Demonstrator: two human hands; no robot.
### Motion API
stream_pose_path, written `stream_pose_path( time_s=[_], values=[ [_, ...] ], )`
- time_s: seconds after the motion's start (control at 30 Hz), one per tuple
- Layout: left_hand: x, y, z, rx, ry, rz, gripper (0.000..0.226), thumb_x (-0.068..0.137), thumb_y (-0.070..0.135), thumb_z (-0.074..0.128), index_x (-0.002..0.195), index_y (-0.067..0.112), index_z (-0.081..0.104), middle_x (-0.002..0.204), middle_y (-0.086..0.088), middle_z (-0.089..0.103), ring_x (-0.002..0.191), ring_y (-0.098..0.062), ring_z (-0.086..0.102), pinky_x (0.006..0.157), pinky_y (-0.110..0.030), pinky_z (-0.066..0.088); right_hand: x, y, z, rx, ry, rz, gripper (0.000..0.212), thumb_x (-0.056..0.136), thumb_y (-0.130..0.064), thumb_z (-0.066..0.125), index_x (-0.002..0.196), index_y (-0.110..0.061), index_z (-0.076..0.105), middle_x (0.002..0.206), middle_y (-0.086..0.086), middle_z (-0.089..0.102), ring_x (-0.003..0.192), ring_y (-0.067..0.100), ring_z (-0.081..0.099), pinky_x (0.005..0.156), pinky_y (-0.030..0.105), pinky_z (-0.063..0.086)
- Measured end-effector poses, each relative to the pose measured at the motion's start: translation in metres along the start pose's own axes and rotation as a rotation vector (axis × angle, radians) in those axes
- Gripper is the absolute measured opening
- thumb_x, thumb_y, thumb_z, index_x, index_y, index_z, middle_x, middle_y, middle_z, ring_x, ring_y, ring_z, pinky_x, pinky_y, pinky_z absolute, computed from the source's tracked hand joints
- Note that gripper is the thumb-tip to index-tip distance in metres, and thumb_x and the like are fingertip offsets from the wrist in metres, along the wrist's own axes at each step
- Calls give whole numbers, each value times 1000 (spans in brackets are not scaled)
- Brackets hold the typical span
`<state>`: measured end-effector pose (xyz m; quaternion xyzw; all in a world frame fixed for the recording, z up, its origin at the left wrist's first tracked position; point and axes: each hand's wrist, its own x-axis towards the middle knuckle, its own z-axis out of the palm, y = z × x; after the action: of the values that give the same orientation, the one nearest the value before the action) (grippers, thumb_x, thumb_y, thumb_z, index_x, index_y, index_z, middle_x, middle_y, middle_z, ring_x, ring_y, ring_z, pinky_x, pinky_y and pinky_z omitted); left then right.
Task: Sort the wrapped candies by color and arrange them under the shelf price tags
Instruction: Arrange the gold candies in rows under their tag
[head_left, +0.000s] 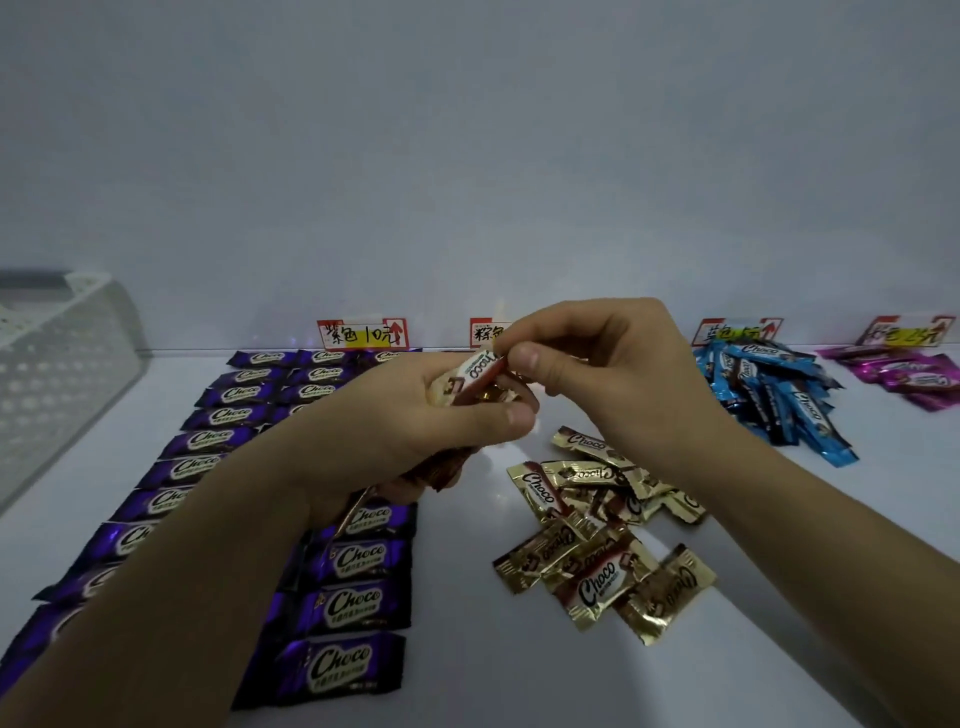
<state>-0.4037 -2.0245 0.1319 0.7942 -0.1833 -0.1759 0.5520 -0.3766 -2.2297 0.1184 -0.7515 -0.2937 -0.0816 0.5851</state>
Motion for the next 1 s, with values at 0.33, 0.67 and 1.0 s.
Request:
stream_pose_path(
  time_s=[0.33, 0.67, 1.0],
  values=[
    [11, -6, -5, -21, 271, -68, 15, 95, 34, 61, 97, 32, 76, 77, -5, 60, 50, -13, 49, 47, -24, 36, 10, 29, -32, -298, 209, 153, 12, 101, -20, 57, 95, -21, 68, 87, -5, 71, 84, 16, 67, 74, 43, 58],
    [13, -3, -11, -634, 483, 67, 24, 98, 16, 49, 114, 19, 66, 72, -2, 49, 47, -10, 38, 35, -16, 25, 7, 39, -44, -458, 193, 77, 9, 85, -14, 78, 94, -15, 77, 75, -6, 73, 62, 6, 71, 61, 17, 57],
    [11, -10, -11, -1164, 479, 75, 34, 96, 33, 40, 117, 17, 62, 74, -1, 49, 53, -10, 36, 36, -15, 24, 9, 41, -26, -1062, -101, -286, 31, 84, -10, 77, 114, -15, 69, 87, 6, 72, 75, 27, 65, 65, 42, 57]
  ],
)
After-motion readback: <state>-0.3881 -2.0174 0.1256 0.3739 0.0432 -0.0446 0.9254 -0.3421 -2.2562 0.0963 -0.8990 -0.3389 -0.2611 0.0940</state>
